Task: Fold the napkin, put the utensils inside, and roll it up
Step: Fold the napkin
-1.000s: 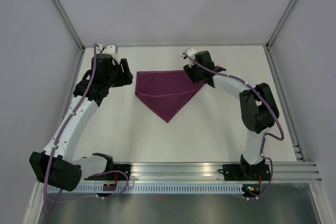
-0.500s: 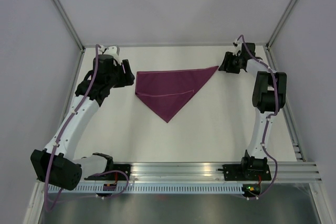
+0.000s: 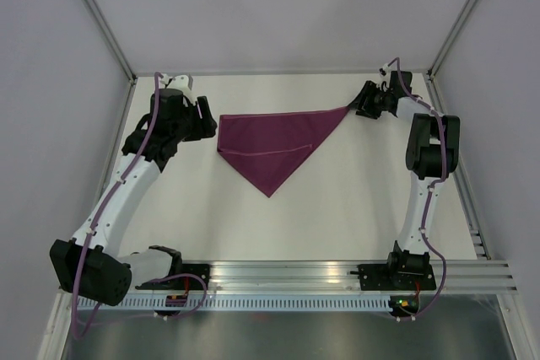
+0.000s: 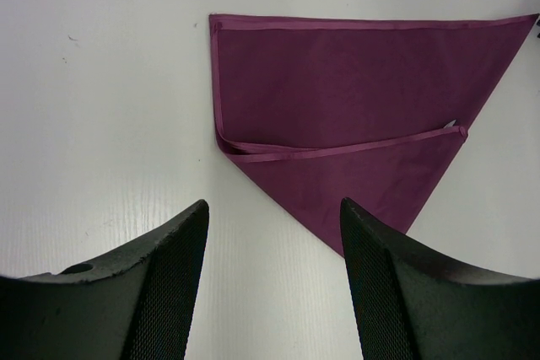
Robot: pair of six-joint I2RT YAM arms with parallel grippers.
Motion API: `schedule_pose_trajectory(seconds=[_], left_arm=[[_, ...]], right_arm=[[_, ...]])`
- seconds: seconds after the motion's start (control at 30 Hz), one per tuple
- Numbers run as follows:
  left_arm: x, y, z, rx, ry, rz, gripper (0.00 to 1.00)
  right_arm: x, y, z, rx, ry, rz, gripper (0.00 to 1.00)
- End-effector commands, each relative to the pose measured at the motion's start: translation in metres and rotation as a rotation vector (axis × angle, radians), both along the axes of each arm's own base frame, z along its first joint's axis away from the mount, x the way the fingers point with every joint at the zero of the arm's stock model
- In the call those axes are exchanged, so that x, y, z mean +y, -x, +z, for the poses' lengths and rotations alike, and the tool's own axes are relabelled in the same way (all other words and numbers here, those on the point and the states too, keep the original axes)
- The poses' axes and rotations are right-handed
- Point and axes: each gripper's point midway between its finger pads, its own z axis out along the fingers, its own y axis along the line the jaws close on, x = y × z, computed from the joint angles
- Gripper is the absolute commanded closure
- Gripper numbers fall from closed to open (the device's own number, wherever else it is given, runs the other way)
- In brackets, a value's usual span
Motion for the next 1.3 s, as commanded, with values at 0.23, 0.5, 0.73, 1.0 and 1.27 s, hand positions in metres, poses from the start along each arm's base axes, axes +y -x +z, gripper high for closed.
schedule_pose_trajectory(seconds=[0.23,0.5,0.73,1.0,1.27], left_arm=[[-0.003,-0.001,0.005,-0.028,0.019,-0.016,0.32],[-0.001,0.002,0.002,-0.023,0.014,-0.011,0.31],[-0.001,0.0,0.0,-0.018,0.01,-0.009,0.31],[-0.001,0.0,-0.005,-0.008,0.004,-0.011,0.31],[-0.002,-0.002,-0.006,-0.009,0.008,-0.012,0.31]], right_arm=[[0.005,-0.001,-0.023,0.047,-0.075,-0.047,0.47],[0.007,-0.005,-0.027,0.043,-0.09,-0.057,0.57],[0.011,-0.01,-0.023,0.014,-0.113,-0.055,0.71],[0.022,-0.014,0.0,-0.044,-0.121,-0.026,0.87],[0.045,-0.016,0.071,-0.24,-0.065,0.055,0.93]])
